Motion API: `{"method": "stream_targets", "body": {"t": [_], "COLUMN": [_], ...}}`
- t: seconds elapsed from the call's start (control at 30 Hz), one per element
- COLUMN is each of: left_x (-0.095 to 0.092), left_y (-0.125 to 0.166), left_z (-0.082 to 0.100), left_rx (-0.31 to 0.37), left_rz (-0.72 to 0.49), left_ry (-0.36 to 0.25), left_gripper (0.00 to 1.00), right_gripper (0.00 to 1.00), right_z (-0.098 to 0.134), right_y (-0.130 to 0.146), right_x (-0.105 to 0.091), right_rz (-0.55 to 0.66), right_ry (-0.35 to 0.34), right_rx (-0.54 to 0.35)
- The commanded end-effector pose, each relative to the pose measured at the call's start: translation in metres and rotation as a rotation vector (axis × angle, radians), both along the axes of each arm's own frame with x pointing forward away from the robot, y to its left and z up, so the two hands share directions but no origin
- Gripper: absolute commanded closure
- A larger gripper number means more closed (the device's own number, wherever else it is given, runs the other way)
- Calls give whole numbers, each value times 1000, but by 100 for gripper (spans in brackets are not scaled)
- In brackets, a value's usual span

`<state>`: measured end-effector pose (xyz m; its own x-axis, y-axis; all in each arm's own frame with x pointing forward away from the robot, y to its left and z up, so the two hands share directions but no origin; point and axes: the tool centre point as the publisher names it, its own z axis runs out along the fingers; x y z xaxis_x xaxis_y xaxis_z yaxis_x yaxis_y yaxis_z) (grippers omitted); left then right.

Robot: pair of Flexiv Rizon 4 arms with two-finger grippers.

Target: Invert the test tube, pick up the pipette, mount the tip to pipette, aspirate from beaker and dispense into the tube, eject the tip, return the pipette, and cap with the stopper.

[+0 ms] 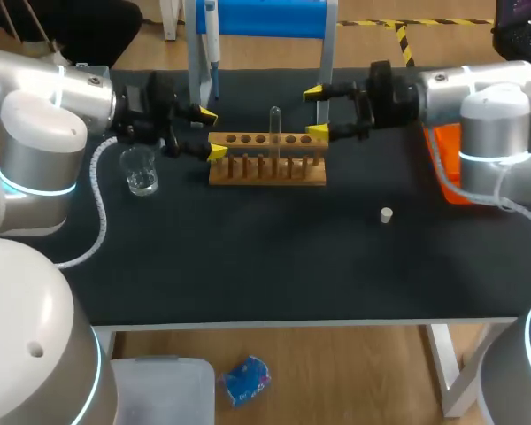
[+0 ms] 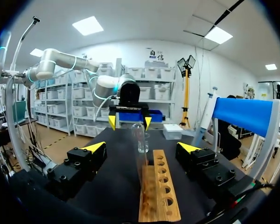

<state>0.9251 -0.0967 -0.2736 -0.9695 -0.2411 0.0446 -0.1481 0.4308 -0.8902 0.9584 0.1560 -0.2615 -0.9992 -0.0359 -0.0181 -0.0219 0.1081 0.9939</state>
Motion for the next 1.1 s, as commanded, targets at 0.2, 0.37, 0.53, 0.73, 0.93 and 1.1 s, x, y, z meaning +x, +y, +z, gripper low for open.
{"method": "stream_targets", "body": {"t": [0.2,0.37,0.53,0.73,0.93,1.1], "left_x": [1,1,1,1,1,1], "left_y": [0,0,0,0,0,0], "left_z": [0,0,0,0,0,0], "left_rx": [1,1,1,1,1,1], "left_rz": [0,0,0,0,0,0], "left_ry": [1,1,1,1,1,1], "left_gripper": [0,0,0,0,0,0], "right_gripper": [0,0,0,9,22,48], "right_z": [-14,-20,-21,-23,-24,-26], "right_y": [30,41,52,61,65,66], "right_x": [12,12,10,8,7,4], "right_rz": [40,53,70,84,88,86], "right_ry": [25,32,35,32,28,27], "right_rx": [16,17,22,22,26,33]}}
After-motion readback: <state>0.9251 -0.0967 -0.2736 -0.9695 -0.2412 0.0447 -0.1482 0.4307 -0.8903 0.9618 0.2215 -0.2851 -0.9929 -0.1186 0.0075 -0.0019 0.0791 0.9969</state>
